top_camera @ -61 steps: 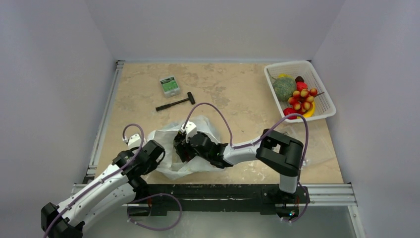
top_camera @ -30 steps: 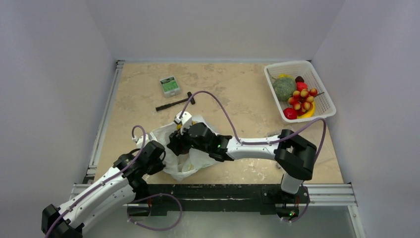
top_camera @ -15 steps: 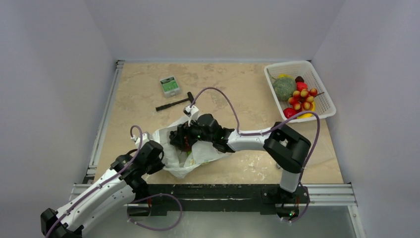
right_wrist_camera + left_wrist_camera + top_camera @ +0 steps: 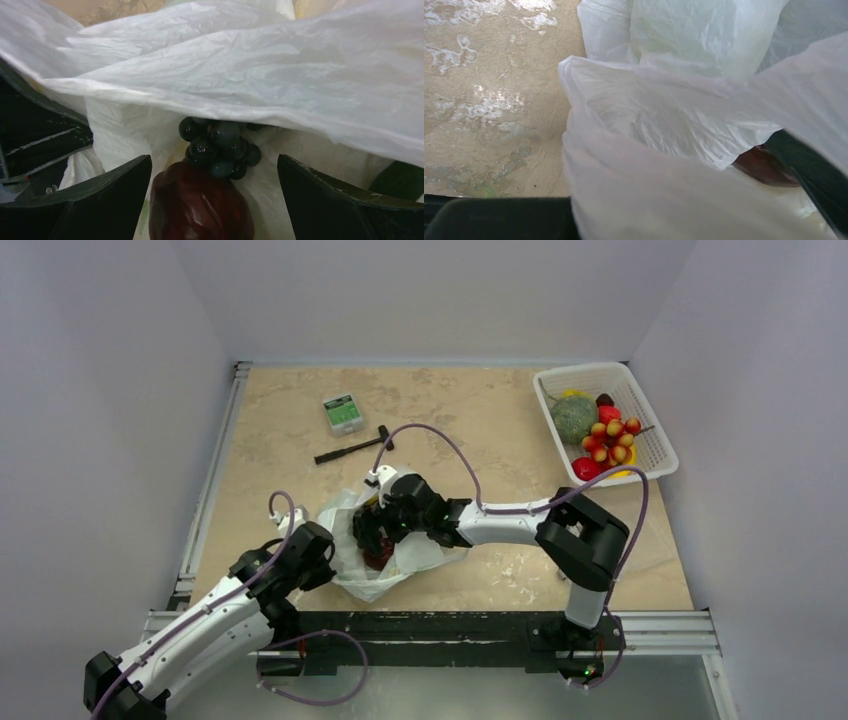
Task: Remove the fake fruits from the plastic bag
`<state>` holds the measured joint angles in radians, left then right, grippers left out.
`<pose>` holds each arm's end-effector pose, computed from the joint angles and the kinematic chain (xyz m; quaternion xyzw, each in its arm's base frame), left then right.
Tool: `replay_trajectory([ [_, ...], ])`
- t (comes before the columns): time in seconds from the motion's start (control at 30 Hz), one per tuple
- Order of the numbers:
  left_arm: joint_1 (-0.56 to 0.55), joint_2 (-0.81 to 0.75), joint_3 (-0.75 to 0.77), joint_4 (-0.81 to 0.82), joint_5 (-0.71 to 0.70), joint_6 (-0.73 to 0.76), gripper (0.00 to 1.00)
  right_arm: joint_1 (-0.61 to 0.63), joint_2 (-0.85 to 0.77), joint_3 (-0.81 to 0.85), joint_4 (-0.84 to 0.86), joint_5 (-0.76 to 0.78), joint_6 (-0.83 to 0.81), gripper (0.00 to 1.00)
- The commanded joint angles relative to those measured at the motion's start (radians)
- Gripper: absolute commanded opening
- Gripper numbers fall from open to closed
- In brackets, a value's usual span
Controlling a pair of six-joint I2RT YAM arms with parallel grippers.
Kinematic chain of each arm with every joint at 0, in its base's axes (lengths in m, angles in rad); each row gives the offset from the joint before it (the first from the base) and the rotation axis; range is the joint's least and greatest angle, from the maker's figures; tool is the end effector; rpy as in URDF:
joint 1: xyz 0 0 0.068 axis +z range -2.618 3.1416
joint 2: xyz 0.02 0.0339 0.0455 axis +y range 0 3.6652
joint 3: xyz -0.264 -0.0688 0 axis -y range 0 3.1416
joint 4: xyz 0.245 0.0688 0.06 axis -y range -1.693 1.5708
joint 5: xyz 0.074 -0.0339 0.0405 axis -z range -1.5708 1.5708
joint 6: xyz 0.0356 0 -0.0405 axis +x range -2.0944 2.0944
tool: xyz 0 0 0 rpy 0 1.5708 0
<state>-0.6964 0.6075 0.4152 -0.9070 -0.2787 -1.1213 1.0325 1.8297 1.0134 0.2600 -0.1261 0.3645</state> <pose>0.0863 -0.0594 0.1798 -0.2347 0.9344 -0.0994 0.2487 0.1971 0.3388 0.1736 -0.3149 0.8141 0.3539 0.3359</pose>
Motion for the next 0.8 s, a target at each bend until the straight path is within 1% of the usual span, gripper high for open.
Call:
replay_trajectory([
  [0.0, -0.005, 0.021, -0.008, 0.048, 0.009, 0.026, 0.0, 0.021, -0.114, 0.088, -0.152, 0.013, -0.107, 0.99],
  [0.23, -0.006, 0.015, -0.009, 0.048, 0.008, 0.025, 0.0, 0.067, -0.157, 0.139, -0.306, 0.051, -0.186, 0.99],
  [0.33, -0.006, 0.007, -0.014, 0.042, 0.011, 0.02, 0.0, 0.07, -0.152, 0.139, -0.334, 0.057, -0.227, 0.95],
  [0.43, -0.005, -0.005, -0.018, 0.035, 0.012, 0.017, 0.0, 0.086, -0.121, 0.171, -0.397, 0.057, -0.294, 0.92],
  [0.63, -0.006, -0.017, -0.017, 0.026, 0.013, 0.012, 0.0, 0.122, -0.022, 0.268, -0.51, 0.172, -0.403, 0.93],
  [0.77, -0.005, -0.018, -0.016, 0.024, 0.017, 0.006, 0.0, 0.152, 0.035, 0.301, -0.521, 0.209, -0.437, 0.93],
])
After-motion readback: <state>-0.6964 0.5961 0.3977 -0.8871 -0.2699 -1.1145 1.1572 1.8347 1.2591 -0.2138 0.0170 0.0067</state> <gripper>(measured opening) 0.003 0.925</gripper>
